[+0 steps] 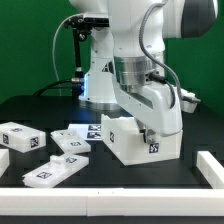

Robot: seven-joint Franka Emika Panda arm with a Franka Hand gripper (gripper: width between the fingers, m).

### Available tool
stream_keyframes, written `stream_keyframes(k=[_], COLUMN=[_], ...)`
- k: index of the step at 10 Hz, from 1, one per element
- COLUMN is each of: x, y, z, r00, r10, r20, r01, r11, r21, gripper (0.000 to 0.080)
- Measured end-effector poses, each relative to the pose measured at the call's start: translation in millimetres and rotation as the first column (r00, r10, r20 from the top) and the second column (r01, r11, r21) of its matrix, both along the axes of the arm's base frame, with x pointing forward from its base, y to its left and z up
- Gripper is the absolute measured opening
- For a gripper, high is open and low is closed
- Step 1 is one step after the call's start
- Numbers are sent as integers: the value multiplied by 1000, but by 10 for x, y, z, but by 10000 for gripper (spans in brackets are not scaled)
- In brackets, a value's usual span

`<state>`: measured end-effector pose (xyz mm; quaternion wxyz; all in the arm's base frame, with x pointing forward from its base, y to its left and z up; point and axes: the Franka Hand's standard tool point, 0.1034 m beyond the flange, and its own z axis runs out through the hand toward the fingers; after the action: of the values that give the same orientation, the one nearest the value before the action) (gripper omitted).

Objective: Assemble cabinet

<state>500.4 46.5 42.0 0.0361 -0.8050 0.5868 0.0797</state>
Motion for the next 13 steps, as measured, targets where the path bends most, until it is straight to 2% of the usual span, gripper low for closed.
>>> stream_keyframes(k=[1,2,3,4,5,9,10,12,13], x=[2,82,258,395,468,444,552,886,1096], y=[-6,-87,-152,-143,-132,-113,-25,165,167], z=[0,17,30,32,38,2,6,20,54], r00=[1000,997,986,981,983,985,987,969,964], r10=[-4,-78,-164,-191,-183,-171,-157,-234,-245], r20=[-1,-11,0,16,27,20,38,77,105], r01=[4,78,164,191,183,172,159,237,252], r11=[1000,997,986,982,983,985,987,971,966], r21=[0,5,-5,-8,-7,-18,-33,-39,-58], gripper=[89,89,89,89,89,90,90,90,90])
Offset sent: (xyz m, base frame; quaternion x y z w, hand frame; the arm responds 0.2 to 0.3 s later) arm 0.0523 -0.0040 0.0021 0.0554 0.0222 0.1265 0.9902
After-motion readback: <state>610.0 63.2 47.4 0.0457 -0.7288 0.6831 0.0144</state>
